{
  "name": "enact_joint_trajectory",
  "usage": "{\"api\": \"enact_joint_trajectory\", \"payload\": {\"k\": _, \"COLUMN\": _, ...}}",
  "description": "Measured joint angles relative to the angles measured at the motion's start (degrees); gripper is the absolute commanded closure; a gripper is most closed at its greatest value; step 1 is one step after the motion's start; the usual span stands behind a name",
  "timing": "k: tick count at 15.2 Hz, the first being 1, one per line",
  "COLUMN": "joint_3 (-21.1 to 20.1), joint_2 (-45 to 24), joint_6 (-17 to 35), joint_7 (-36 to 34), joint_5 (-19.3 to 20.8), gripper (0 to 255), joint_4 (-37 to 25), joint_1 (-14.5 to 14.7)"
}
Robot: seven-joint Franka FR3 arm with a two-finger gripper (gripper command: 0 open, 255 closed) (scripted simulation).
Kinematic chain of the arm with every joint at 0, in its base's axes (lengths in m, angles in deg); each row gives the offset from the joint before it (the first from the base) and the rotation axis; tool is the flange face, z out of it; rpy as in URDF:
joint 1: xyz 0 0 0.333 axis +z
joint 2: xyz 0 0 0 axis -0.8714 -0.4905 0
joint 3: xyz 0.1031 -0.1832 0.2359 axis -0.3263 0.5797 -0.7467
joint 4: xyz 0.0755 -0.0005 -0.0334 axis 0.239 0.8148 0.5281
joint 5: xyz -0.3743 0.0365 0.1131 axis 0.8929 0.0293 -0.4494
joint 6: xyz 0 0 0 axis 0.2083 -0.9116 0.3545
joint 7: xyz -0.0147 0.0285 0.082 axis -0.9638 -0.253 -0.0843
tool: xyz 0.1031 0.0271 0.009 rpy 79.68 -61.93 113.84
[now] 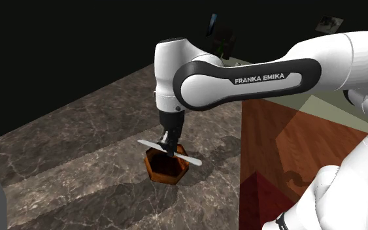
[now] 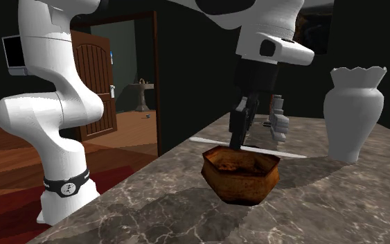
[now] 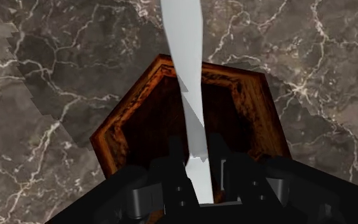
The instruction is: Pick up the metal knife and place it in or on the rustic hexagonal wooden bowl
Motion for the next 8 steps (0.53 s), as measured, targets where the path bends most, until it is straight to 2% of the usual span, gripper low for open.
{"api": "enact_joint_trajectory", "payload": {"k": 3, "joint_3": 0.00, "joint_2": -0.45, "joint_6": 2.05, "joint_7": -0.03, "joint_5": 0.16, "gripper": 255, "joint_4": 1.63, "joint_1": 0.03}}
{"api": "enact_joint_trajectory", "payload": {"k": 8, "joint_3": -0.01, "joint_2": -0.58, "joint_6": 2.54, "joint_7": -0.07, "joint_5": 0.22, "gripper": 255, "joint_4": 1.84, "joint_1": 0.05}}
